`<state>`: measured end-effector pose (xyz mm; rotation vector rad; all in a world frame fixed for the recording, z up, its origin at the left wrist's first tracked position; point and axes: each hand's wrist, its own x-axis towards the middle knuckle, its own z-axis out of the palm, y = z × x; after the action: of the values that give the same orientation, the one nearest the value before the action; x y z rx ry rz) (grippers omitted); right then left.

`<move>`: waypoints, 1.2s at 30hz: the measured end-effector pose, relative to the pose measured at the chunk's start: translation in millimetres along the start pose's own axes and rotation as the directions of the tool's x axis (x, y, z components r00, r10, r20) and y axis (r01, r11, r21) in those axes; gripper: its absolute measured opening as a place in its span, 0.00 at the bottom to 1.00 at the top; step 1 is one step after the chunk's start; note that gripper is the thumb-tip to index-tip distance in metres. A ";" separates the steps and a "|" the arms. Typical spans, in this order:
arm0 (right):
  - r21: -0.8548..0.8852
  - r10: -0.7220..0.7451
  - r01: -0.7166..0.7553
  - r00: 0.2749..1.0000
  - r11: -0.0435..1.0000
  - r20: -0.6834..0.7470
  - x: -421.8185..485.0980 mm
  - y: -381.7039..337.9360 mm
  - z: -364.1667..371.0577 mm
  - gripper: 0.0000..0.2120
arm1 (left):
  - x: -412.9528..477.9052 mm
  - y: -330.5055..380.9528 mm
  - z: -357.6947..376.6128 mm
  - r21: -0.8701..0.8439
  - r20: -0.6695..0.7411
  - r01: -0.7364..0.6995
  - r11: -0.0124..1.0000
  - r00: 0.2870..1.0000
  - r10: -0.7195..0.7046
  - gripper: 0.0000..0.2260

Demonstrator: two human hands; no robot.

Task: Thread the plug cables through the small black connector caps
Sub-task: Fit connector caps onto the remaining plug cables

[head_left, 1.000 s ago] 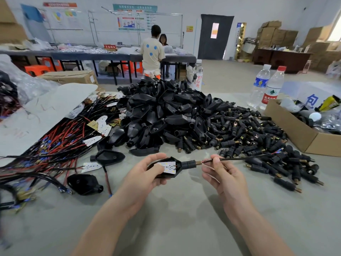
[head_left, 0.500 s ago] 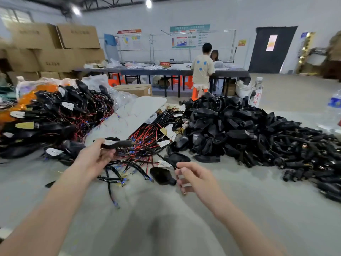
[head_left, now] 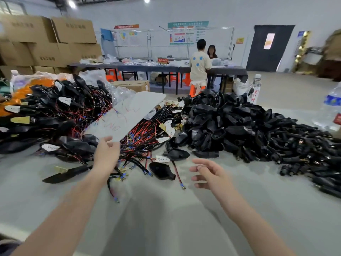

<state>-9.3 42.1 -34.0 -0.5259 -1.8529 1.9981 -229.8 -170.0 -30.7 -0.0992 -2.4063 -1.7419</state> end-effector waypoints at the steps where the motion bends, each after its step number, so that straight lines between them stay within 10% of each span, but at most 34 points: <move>1: 0.013 -0.001 0.001 1.000 1.000 -0.020 -0.6 0.6 -5.6 0.12 | -8.8 -4.0 14.6 0.059 0.063 -0.055 0.997 0.997 0.052 0.13; 8: -0.027 -0.014 0.012 0.995 1.000 -0.097 1.6 10.4 -43.5 0.12 | -2.2 -2.9 81.9 0.388 0.311 -0.375 0.842 0.913 0.264 0.15; 13: -0.236 -0.123 0.100 0.989 0.967 -0.085 9.3 19.0 -56.4 0.13 | 22.4 -0.3 99.9 0.701 0.418 -0.487 0.521 0.872 0.254 0.15; 23: -0.677 -0.315 0.339 0.935 0.653 0.164 49.7 19.7 25.5 0.17 | 29.0 -6.0 87.3 0.798 0.482 -0.523 0.300 0.852 0.203 0.11; 30: -0.907 -0.139 0.328 0.944 0.265 0.300 62.0 42.3 70.4 0.20 | 20.5 30.8 66.5 0.587 0.399 -0.656 0.474 0.744 0.537 0.08; 36: -0.831 -0.132 0.320 0.947 0.455 0.292 56.8 40.4 69.4 0.14 | 3.4 107.5 61.4 0.376 0.294 -0.730 0.571 0.678 0.673 0.06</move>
<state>-93.8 8.0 -70.9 -0.2866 -2.8357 0.7781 -222.8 -78.0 51.9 -0.9818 -2.2804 -0.7781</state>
